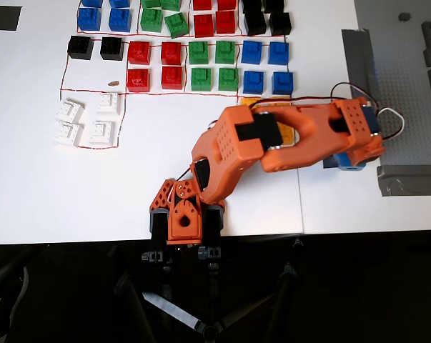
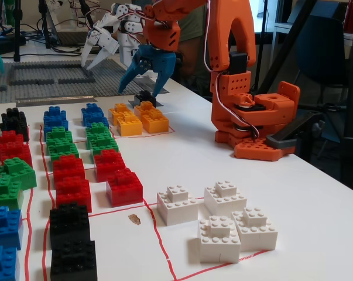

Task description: Grab the block and put it in the grey marker

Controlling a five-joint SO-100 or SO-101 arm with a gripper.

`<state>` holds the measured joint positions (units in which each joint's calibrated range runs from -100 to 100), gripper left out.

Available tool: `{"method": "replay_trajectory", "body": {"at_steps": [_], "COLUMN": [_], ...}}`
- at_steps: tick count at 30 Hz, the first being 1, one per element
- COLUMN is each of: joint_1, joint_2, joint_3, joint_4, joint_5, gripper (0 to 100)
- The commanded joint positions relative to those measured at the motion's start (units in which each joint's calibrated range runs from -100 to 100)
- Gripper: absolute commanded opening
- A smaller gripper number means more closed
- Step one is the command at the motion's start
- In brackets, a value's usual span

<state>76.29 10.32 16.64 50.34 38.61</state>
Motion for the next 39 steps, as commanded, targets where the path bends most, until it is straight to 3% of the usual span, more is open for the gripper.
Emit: {"method": "replay_trajectory", "body": {"at_steps": [1, 14, 18, 20, 27, 39], "joint_1": [1.4, 1.0, -0.3, -2.2, -14.6, -43.6], "joint_2": [-4.3, -13.9, -18.1, -20.3, -25.3, -23.4], "joint_3": [-4.6, -8.7, -14.3, -15.3, -14.5, -16.0], "joint_4": [-1.1, 5.5, 15.6, 19.6, 29.3, 39.9], "joint_5": [0.9, 2.6, 3.1, 2.5, -6.4, -26.4], "gripper": [39, 40, 33, 24, 4, 2]}}
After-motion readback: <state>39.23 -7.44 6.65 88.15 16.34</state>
